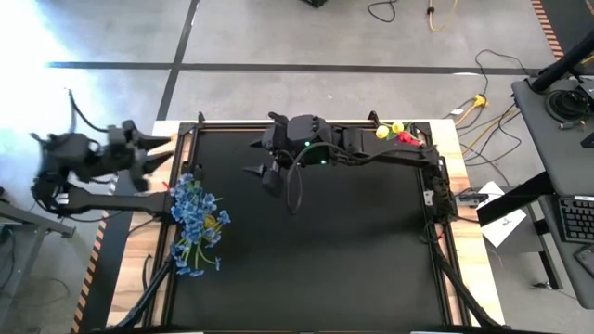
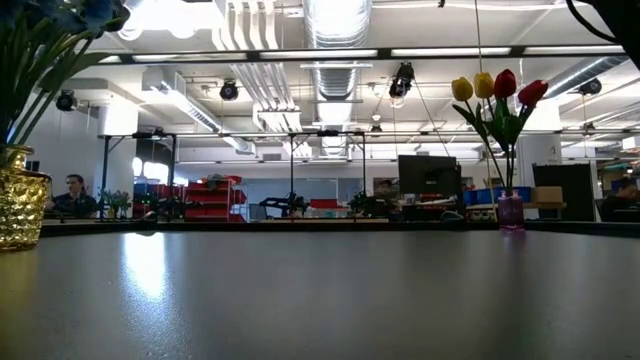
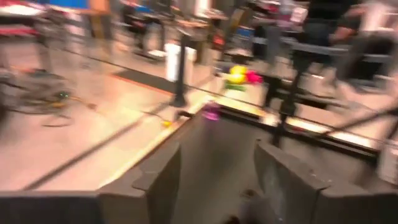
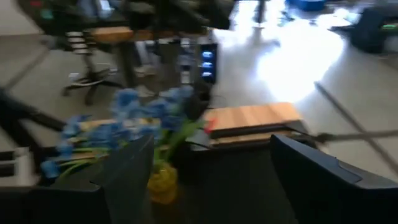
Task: Sort flowers into vase by color
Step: Return to Home Position
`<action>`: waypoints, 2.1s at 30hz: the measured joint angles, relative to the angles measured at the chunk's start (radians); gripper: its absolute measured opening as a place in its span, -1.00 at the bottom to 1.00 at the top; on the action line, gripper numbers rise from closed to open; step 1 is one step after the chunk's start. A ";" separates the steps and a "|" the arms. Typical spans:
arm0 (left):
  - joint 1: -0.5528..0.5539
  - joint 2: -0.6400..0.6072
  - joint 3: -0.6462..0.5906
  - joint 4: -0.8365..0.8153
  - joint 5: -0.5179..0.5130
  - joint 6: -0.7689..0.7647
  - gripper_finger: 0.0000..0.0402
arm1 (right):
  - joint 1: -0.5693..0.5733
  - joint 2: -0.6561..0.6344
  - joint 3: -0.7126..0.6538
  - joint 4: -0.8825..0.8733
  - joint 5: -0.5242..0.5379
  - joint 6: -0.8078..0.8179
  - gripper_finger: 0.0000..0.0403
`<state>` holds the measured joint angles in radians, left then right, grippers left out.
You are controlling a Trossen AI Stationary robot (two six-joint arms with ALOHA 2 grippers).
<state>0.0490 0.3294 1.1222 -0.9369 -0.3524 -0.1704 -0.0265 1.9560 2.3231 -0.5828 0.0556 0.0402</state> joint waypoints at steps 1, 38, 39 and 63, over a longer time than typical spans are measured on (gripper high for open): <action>0.000 -0.015 -0.046 0.043 -0.042 0.010 -0.10 | 0.001 0.000 -0.010 0.013 -0.029 0.000 0.52; 0.001 -0.328 -0.592 0.735 -0.634 -0.251 -1.00 | -0.003 -0.765 -1.471 1.329 -0.083 0.350 -0.94; 0.001 -0.328 -0.599 0.744 -0.637 -0.273 -1.00 | -0.002 -0.776 -1.494 1.334 -0.069 0.367 -0.94; 0.001 -0.327 -0.932 0.833 -0.999 -0.325 -1.00 | 0.003 -0.842 -1.903 1.808 -0.019 0.597 -0.94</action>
<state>0.0498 0.0021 0.1900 -0.1043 -1.3514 -0.4957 -0.0238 1.1144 0.4204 1.2256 0.0363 0.6369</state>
